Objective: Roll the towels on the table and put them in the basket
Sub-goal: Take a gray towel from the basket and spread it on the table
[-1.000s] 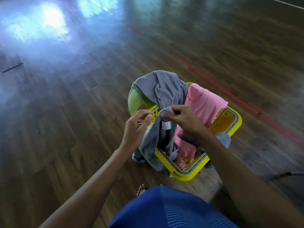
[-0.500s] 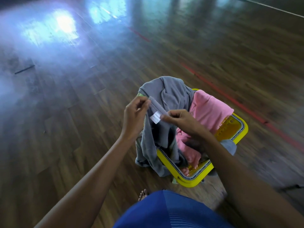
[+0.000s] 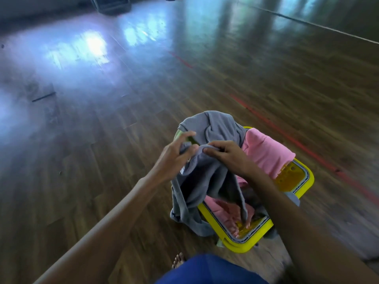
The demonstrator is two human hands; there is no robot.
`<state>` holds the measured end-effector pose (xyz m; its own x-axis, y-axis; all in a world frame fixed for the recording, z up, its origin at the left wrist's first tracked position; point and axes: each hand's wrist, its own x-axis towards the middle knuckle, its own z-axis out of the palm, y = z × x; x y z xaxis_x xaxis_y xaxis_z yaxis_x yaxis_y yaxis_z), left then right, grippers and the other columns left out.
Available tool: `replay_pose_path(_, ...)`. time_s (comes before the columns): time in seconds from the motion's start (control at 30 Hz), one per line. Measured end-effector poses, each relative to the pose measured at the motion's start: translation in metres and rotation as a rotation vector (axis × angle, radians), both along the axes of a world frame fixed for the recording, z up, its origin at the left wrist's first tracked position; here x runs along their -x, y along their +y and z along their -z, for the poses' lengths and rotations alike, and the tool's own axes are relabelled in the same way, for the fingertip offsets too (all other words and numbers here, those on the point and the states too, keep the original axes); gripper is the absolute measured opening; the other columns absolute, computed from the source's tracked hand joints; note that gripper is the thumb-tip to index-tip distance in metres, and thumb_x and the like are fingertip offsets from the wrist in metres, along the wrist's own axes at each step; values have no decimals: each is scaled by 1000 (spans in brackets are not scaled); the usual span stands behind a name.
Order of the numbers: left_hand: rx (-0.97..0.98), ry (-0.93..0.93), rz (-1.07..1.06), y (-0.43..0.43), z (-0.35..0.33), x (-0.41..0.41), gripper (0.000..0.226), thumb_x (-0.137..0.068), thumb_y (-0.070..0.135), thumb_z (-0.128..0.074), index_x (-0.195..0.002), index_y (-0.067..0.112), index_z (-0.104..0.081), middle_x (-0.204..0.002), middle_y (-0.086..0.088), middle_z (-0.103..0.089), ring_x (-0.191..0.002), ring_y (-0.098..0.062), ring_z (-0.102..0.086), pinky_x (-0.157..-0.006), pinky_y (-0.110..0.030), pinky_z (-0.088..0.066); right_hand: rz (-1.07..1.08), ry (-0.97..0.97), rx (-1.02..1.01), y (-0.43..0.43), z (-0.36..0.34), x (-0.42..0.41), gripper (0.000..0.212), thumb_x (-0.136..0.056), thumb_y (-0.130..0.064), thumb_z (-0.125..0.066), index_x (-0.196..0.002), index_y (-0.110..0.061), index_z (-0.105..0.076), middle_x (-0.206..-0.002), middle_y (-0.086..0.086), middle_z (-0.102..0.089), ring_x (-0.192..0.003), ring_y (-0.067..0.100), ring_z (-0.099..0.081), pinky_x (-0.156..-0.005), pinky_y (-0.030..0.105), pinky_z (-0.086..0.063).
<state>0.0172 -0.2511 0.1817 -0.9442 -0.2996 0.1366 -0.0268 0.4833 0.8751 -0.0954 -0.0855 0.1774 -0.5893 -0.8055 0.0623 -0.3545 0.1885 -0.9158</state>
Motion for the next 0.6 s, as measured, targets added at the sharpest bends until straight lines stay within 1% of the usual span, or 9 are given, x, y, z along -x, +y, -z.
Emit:
replay_pose_path(0.07, 83, -49, 36, 2, -3, 4, 10, -94, 26, -59, -95, 34, -64, -66, 20, -58, -64, 4, -52, -66, -17, -41, -23, 51, -13, -6, -7, 4, 32, -93, -28, -60, -76, 0, -61, -65, -1, -41, -64, 7, -39, -60, 26, -32)
replay_pose_path(0.1, 122, -70, 29, 1, -5, 6, 15, -94, 25, -59, -83, 33, -63, -64, 21, -57, -63, 5, -50, -64, -15, -39, -19, 59, -10, -8, -8, 6, 37, -92, -30, -60, -77, 4, -59, -65, 1, -40, -64, 8, -39, -60, 26, -31)
replay_pose_path(0.17, 169, -83, 12, -2, -9, 7, 23, -93, 20, -59, -71, 27, -58, -60, 15, -54, -60, 2, -48, -60, -13, -36, -4, 63, -22, -7, -7, 10, 40, -92, -29, -62, -74, 7, -56, -64, 2, -39, -62, 7, -37, -58, 25, -30)
replay_pose_path(0.2, 178, -65, -3, -4, -12, 7, 23, -93, 19, -58, -70, 21, -57, -61, 11, -54, -59, 1, -48, -59, -14, -37, 3, 74, -42, -6, -5, 12, 37, -92, -27, -63, -72, 3, -58, -63, 0, -40, -61, 5, -37, -57, 23, -29)
replay_pose_path(0.3, 158, 12, -135, -19, -16, 7, 22, -89, 25, -53, -74, 10, -58, -68, -3, -59, -62, -1, -47, -61, -21, -40, 44, 107, -135, 3, 8, 18, 27, -91, -27, -66, -65, -21, -62, -56, -15, -47, -56, -2, -40, -57, 21, -31)
replay_pose_path(0.37, 142, 23, -229, -35, -14, 4, 21, -90, 26, -53, -77, 11, -61, -69, 0, -61, -64, -2, -49, -63, -24, -42, 84, 118, -159, 14, 20, 22, 29, -92, -24, -64, -64, -30, -59, -55, -18, -51, -56, -3, -44, -60, 26, -32)
replay_pose_path(0.43, 143, 10, -300, -47, -11, -1, 23, -93, 18, -56, -71, 15, -56, -63, 9, -54, -59, 2, -45, -61, -26, -39, 127, 123, -135, 24, 27, 26, 22, -94, -21, -61, -73, -27, -63, -63, -19, -57, -63, -3, -49, -64, 30, -37)
replay_pose_path(0.5, 162, -8, -373, -49, -7, -5, 35, -95, 11, -55, -62, 21, -45, -57, 11, -43, -53, 3, -42, -56, -20, -33, 162, 109, -94, 28, 26, 27, 14, -96, -19, -58, -85, -20, -66, -75, -13, -62, -72, 2, -54, -70, 33, -43)
replay_pose_path(0.6, 172, -45, -356, -35, -1, -6, 34, -96, 12, -53, -65, 24, -46, -61, 9, -48, -55, 4, -45, -55, -17, -34, 111, 88, -91, 19, 11, 18, 24, -99, -20, -52, -75, -18, -56, -70, -9, -52, -67, 3, -46, -68, 31, -39)
